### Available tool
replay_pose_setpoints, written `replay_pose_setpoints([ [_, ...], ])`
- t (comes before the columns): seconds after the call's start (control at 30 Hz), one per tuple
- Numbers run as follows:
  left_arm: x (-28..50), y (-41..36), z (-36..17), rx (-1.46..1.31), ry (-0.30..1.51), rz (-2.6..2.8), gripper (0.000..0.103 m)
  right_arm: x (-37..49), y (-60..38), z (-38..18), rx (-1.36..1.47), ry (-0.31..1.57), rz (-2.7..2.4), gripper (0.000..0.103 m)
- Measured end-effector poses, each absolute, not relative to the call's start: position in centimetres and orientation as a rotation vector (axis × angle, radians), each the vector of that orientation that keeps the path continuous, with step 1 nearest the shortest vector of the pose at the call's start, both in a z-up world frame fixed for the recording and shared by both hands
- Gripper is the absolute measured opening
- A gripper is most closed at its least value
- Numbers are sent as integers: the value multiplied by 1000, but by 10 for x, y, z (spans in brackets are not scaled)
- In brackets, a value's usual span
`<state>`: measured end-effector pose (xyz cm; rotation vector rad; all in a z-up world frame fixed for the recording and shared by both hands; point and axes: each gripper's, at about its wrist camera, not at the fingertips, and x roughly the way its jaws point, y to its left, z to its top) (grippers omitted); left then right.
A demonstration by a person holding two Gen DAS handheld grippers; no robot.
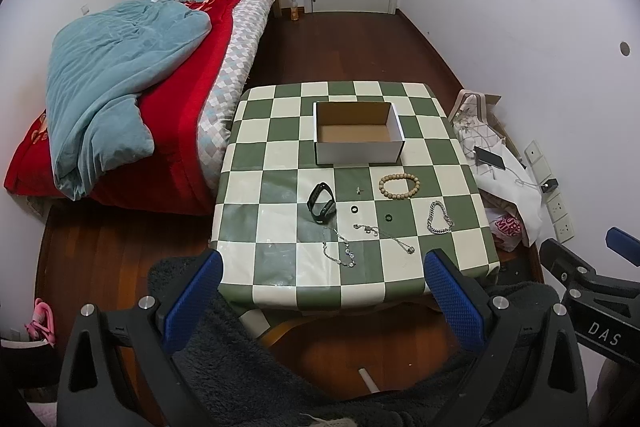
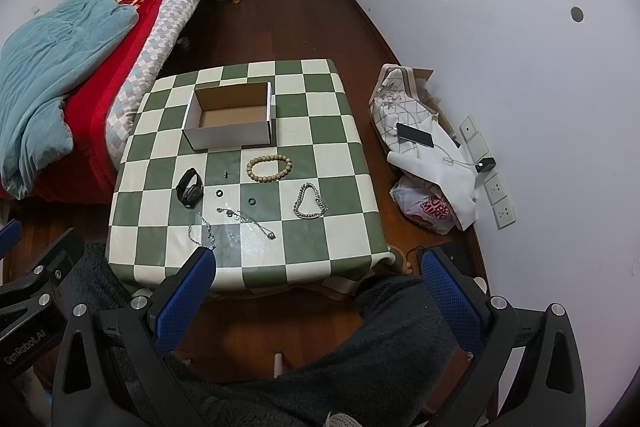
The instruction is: Organize jewelry
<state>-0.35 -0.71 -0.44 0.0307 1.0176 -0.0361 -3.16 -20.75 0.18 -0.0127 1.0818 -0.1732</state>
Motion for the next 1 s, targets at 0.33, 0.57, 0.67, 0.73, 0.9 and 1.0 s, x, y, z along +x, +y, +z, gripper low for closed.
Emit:
replay_pose_setpoints([
  [0.33,-4,-12,-4,31,1018,-41,102,-31,-209,4,-14,1080,-173,103],
  [0.57,-4,-16,-3,27,1014,-41,102,-32,-210,4,-15,1079,-173,103],
  [0.67,-4,-21,-3,16,1012,-44,102,-32,-210,5,-16,1079,-172,103],
  [0.73,-4,-25,-2,12,1012,-48,102,-32,-210,5,-21,1080,-172,103],
  [0.9,-3,-14,0,6,1013,-54,102,-33,-212,7,-26,1077,-178,103],
  [1.0,-1,-15,2,3,1013,-52,102,-28,-218,19,-27,1077,-176,103],
])
